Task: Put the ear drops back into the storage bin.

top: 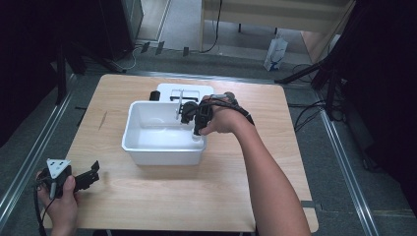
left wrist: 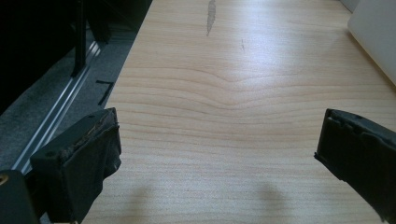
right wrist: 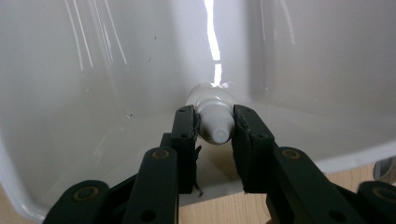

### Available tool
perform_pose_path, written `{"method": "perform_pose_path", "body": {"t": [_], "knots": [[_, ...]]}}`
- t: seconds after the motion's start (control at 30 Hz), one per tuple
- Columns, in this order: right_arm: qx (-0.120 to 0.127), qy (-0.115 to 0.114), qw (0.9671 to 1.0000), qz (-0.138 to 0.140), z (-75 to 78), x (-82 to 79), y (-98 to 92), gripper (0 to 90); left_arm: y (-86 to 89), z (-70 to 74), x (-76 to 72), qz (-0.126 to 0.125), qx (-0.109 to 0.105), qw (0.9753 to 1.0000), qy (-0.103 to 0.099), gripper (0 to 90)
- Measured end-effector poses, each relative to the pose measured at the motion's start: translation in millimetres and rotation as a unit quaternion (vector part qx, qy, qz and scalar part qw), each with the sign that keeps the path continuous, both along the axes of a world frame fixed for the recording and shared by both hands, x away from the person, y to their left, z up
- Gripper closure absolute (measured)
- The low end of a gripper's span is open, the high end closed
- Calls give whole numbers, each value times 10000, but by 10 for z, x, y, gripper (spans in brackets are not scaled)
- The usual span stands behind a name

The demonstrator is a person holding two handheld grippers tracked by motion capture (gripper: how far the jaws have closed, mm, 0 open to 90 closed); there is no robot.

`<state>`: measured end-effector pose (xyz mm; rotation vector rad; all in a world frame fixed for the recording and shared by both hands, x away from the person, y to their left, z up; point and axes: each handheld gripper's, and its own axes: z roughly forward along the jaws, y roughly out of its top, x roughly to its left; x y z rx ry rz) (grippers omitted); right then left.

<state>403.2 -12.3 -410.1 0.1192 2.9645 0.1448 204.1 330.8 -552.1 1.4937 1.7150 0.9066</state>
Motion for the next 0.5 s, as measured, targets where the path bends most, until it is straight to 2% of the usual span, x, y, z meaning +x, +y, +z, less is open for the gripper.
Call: {"method": "perform_pose_path", "body": {"t": [0.27,0.5], "knots": [[-174,5,9997,180,-128,-13,26,716,-1,1,0,-3,5,10000,11,6],[-355,35,9992,176,-245,-5,73,723,0,1,-1,-4,5,10000,14,6]]}}
